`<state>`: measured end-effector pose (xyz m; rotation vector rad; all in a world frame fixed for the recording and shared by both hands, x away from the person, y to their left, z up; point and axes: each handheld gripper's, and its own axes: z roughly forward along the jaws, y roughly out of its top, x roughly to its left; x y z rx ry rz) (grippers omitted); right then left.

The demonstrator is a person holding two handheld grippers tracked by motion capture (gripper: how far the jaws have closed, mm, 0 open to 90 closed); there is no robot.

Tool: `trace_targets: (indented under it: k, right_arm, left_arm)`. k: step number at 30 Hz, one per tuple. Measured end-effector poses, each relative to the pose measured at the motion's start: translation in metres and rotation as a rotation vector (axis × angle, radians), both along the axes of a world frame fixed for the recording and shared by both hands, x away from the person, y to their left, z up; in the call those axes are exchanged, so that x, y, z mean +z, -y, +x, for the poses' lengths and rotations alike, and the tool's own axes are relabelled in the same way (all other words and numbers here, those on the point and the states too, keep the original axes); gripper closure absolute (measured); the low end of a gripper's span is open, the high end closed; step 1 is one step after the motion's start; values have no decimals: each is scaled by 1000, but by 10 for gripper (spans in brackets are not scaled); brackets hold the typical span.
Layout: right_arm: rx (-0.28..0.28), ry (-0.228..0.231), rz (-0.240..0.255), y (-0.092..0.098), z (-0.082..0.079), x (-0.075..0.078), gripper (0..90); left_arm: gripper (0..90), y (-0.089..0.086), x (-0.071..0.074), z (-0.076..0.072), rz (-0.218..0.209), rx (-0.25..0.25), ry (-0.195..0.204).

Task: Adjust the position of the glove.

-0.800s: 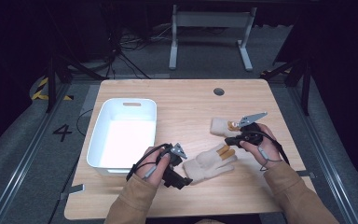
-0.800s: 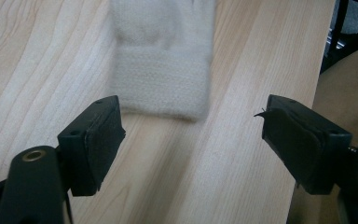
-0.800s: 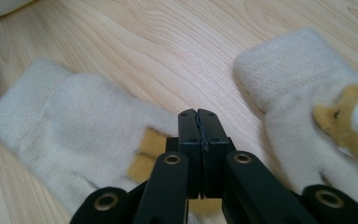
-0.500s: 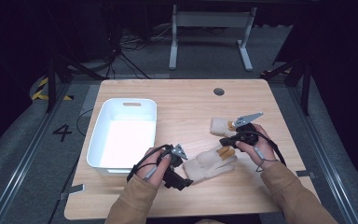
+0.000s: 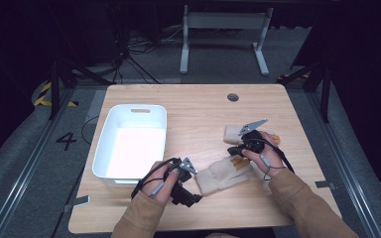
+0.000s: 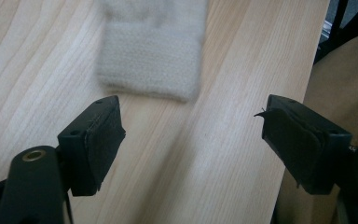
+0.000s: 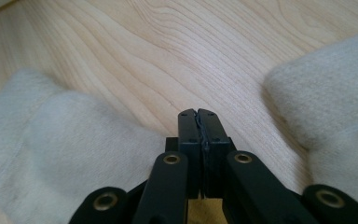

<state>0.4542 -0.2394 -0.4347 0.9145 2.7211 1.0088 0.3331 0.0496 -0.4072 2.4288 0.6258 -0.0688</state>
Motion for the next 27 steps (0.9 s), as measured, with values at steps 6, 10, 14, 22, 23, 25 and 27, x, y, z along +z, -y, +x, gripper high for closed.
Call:
trace_targets:
  k: [6,10,14,22,23,25,27]
  right_arm:
    - [0,-20,-43,-2,4,-7,877]
    - [2,-18,-59,-1,2,-6,890]
    - [9,-26,-82,1,-1,-6,892]
    - [24,-48,-126,4,-10,-1,894]
    - [28,-53,-134,4,-12,-1,894]
    - [26,-56,-137,4,-13,0,894]
    - [28,-63,-142,5,-15,0,894]
  left_arm:
    - [212,-2,0,0,-3,7,-1]
    - [212,0,0,1,-1,-3,-2]
    - [212,3,0,3,-3,-5,-3]
    - [211,4,2,7,-20,-12,3]
    - [211,4,3,8,-22,-13,2]
    - [207,5,4,9,-25,-16,2]
    - [207,5,5,10,-29,-14,6]
